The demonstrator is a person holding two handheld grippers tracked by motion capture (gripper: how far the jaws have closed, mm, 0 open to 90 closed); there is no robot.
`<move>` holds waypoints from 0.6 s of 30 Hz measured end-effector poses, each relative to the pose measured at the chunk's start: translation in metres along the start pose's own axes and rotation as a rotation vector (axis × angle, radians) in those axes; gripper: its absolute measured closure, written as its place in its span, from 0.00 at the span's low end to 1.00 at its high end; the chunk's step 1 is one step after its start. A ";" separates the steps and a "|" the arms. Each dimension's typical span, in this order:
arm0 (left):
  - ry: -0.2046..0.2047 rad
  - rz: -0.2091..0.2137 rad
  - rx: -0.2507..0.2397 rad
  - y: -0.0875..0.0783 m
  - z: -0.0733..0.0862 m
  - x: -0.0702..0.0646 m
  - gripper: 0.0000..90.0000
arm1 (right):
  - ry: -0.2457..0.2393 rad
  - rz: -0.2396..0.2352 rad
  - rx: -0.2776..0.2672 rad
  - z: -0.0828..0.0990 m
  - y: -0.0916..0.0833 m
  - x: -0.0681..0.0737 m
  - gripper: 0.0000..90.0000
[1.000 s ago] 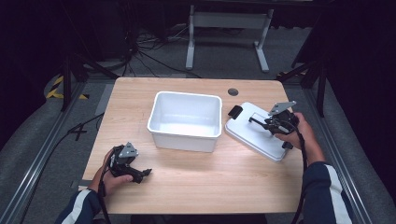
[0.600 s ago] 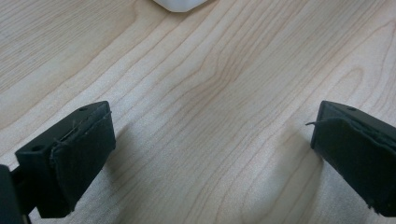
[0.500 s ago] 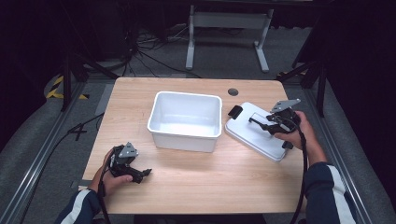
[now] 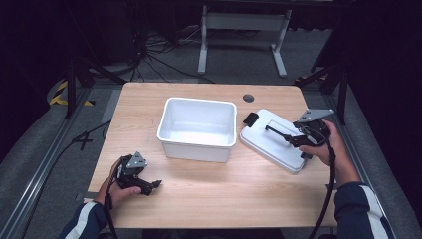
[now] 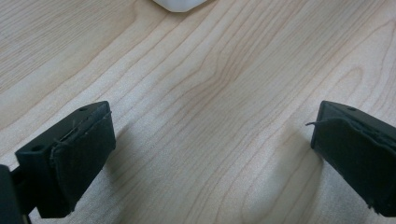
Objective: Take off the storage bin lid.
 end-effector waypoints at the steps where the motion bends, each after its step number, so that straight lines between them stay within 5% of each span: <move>1: 0.000 0.000 0.000 0.000 0.000 0.000 0.00 | 0.000 0.002 0.000 0.002 -0.003 0.001 0.40; 18: 0.005 -0.001 0.000 -0.001 0.001 0.000 0.00 | -0.016 0.027 -0.042 0.030 -0.033 0.018 0.36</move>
Point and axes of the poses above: each handheld gripper's, and its own axes: y roughly forward along the jaws, z roughly out of its underside, x roughly to its left, the point moved 7 cm from there along y, roughly forward along the jaws, and after that the axes turned 9 degrees about -z, right-handed, at the moved point
